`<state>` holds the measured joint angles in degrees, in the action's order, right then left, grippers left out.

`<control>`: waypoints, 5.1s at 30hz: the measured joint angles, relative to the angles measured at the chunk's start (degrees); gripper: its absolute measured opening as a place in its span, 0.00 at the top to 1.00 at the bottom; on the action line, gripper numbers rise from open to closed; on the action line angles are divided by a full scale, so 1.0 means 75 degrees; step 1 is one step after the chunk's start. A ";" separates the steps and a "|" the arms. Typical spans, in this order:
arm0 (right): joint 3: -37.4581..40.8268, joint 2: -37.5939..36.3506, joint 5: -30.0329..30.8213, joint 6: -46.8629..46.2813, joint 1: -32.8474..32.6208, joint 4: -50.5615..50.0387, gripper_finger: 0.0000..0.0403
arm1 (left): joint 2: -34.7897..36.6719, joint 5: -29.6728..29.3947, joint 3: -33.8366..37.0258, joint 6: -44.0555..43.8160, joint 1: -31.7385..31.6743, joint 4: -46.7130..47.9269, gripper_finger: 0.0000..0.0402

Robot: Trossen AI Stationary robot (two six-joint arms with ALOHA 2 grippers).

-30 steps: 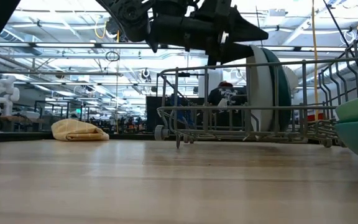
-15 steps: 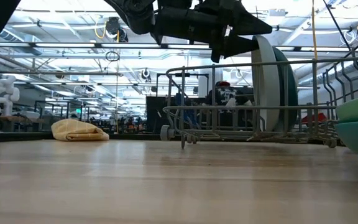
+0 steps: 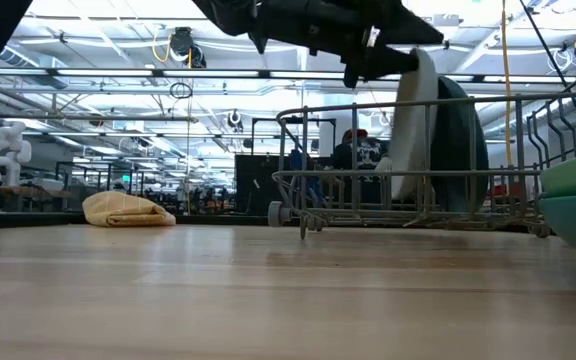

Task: Sort dishes
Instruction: Put the white plate in the dish rack

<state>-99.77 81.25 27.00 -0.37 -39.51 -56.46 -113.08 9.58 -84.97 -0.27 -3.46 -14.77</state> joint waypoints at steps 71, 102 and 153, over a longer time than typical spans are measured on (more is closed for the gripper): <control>0.0000 -0.0580 0.2031 -0.0614 -0.2299 -0.0159 0.61 | -0.0819 -0.0912 0.2243 -0.4212 0.0879 -0.7708 0.99; 0.0000 -0.0574 0.2037 -0.0588 -0.2299 -0.0051 0.61 | -0.2736 -0.1858 0.1435 -0.5711 0.1056 -0.8665 0.53; 0.0000 -0.0504 0.1988 -0.0745 -0.2297 -0.0098 0.61 | -0.2541 0.0469 -0.0684 -0.4260 0.0647 -0.3939 0.96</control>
<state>-99.77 77.47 41.91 -5.96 -56.74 -57.19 -132.14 13.10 -90.11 -32.21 1.39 -44.31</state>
